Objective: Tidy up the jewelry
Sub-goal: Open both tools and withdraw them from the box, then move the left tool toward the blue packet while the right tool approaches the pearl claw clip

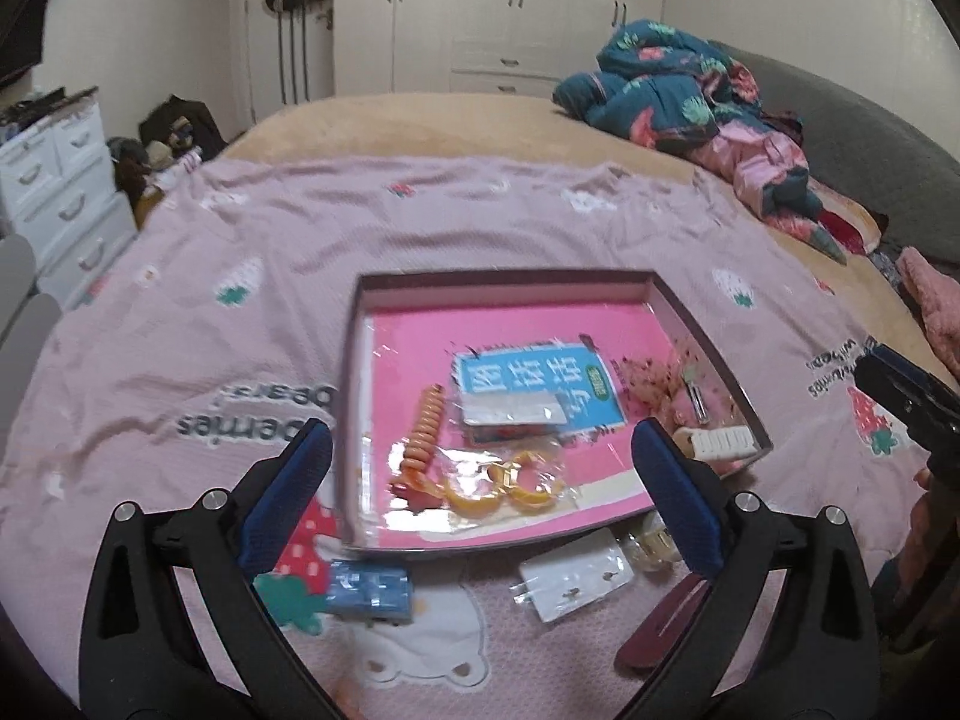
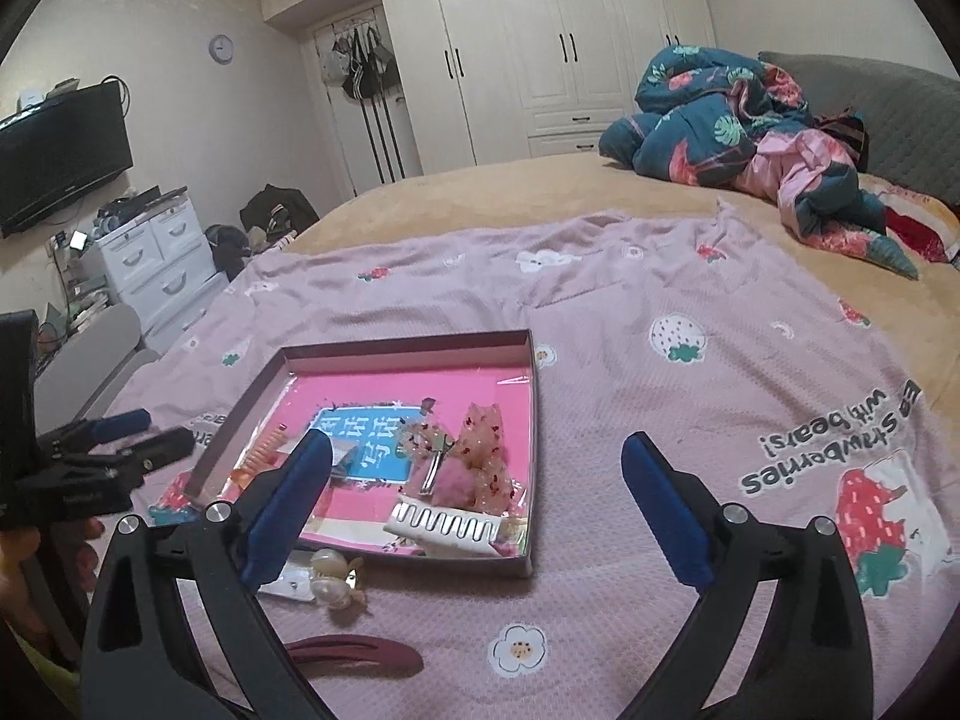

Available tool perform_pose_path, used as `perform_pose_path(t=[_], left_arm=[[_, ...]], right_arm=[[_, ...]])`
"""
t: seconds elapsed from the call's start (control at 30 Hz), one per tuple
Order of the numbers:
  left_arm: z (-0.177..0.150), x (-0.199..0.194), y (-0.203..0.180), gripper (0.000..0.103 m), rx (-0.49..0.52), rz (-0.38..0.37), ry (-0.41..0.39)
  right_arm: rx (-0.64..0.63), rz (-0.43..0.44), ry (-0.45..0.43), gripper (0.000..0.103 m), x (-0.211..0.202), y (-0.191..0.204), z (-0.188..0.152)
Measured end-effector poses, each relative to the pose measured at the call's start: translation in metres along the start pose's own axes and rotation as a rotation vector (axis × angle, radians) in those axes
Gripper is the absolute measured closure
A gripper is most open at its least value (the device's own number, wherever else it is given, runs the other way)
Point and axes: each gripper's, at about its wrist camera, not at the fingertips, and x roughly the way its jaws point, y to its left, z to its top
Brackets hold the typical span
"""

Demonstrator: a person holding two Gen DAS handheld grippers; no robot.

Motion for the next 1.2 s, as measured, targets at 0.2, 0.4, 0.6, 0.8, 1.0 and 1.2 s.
perform_pose_path(t=[0.2, 0.4, 0.6, 0.8, 1.0, 1.2], left_arm=[[0.004, -0.030, 0.010, 0.010, -0.031, 0.008, -0.056], [0.003, -0.063, 0.021, 0.010, -0.061, 0.028, -0.118], [0.001, -0.088, 0.029, 0.010, -0.083, 0.035, -0.158], [-0.004, -0.107, 0.030, 0.010, -0.088, 0.039, -0.183], [-0.012, -0.119, 0.027, 0.010, -0.083, 0.029, -0.190], [-0.022, -0.126, 0.020, 0.010, -0.060, 0.027, -0.185]], right_arm=[[-0.008, 0.011, -0.028, 0.006, -0.022, 0.004, 0.003], [-0.016, 0.021, -0.068, 0.006, -0.045, 0.009, 0.007], [-0.033, 0.038, -0.099, 0.005, -0.064, 0.016, 0.009], [-0.057, 0.056, -0.127, 0.005, -0.081, 0.028, 0.011], [-0.078, 0.071, -0.149, 0.004, -0.095, 0.037, 0.011], [-0.101, 0.090, -0.145, 0.004, -0.103, 0.046, 0.009]])
